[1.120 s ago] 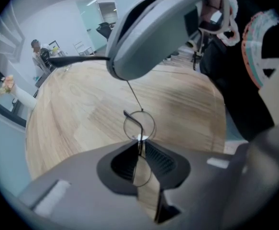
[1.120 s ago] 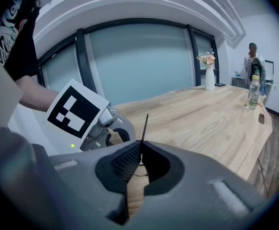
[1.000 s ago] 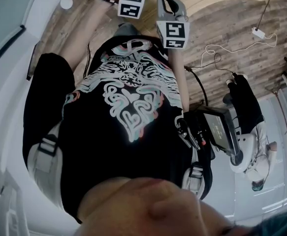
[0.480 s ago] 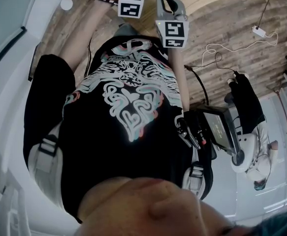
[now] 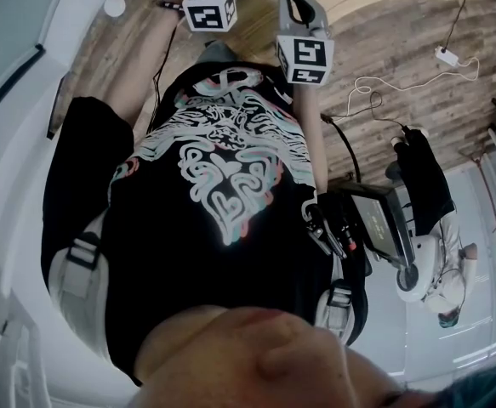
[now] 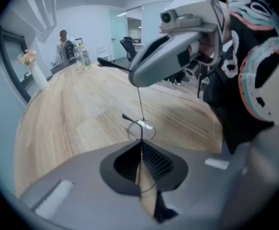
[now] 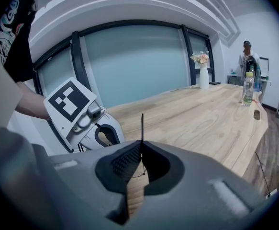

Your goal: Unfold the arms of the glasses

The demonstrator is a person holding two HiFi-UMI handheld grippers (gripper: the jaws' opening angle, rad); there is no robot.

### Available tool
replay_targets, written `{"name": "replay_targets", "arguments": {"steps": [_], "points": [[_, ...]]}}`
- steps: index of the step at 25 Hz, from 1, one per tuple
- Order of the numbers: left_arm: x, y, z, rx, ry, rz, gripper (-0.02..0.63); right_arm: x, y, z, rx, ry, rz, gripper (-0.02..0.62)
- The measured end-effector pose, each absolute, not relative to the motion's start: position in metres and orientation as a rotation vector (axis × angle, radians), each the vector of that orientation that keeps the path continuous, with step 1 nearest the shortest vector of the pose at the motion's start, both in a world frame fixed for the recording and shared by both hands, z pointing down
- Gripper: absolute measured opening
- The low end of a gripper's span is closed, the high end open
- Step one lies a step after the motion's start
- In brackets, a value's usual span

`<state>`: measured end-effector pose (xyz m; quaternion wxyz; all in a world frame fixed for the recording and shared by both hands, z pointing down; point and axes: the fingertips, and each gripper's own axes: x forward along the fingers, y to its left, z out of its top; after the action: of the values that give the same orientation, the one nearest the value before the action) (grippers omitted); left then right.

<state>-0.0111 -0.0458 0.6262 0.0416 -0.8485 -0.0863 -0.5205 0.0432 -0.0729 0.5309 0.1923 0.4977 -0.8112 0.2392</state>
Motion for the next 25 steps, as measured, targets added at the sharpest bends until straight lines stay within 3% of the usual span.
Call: {"name": "replay_targets", "arguments": {"steps": [25], "points": [[-0.007,-0.075,0.568,-2.976,0.239,-1.044,-0.002,0.070,-0.076,0.535,1.523,-2.218,0.772,0.008]]}}
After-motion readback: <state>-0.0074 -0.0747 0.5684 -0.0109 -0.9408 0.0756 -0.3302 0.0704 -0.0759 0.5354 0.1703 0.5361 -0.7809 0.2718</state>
